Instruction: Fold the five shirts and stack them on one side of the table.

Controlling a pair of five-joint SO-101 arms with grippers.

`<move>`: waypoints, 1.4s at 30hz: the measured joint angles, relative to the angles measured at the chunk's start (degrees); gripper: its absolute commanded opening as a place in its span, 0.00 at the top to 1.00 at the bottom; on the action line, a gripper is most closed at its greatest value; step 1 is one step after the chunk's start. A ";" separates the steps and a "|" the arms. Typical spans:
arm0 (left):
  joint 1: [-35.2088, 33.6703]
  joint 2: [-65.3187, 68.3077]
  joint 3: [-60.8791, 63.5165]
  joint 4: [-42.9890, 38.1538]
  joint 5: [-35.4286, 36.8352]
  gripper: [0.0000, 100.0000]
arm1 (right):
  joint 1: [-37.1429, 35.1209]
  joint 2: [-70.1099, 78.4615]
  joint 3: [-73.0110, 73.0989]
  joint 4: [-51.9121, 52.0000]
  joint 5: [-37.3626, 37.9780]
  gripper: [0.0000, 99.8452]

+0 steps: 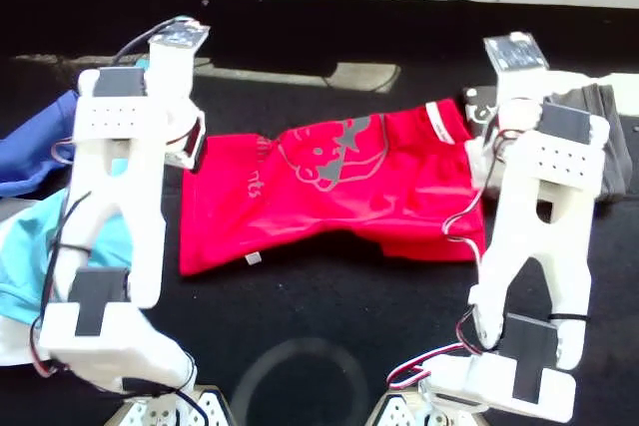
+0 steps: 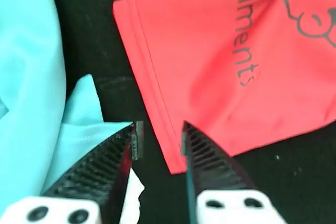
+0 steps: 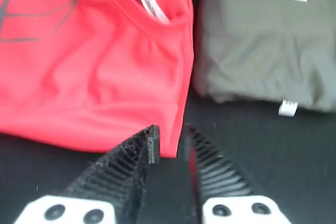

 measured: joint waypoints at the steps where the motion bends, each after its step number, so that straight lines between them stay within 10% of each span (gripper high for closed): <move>1: 0.62 2.37 0.00 -1.32 0.00 0.99 | -1.76 0.88 0.09 -1.58 0.00 0.99; 13: 3.87 33.14 -22.15 -6.68 3.08 0.99 | -9.23 30.15 -9.49 -16.79 0.00 0.99; 25: 2.81 57.49 -61.10 -4.48 5.10 0.99 | -6.77 64.35 -51.43 -16.70 0.00 0.99; 42: 2.11 62.24 -90.37 19.34 7.82 0.99 | -6.42 77.45 -96.88 14.68 0.00 0.99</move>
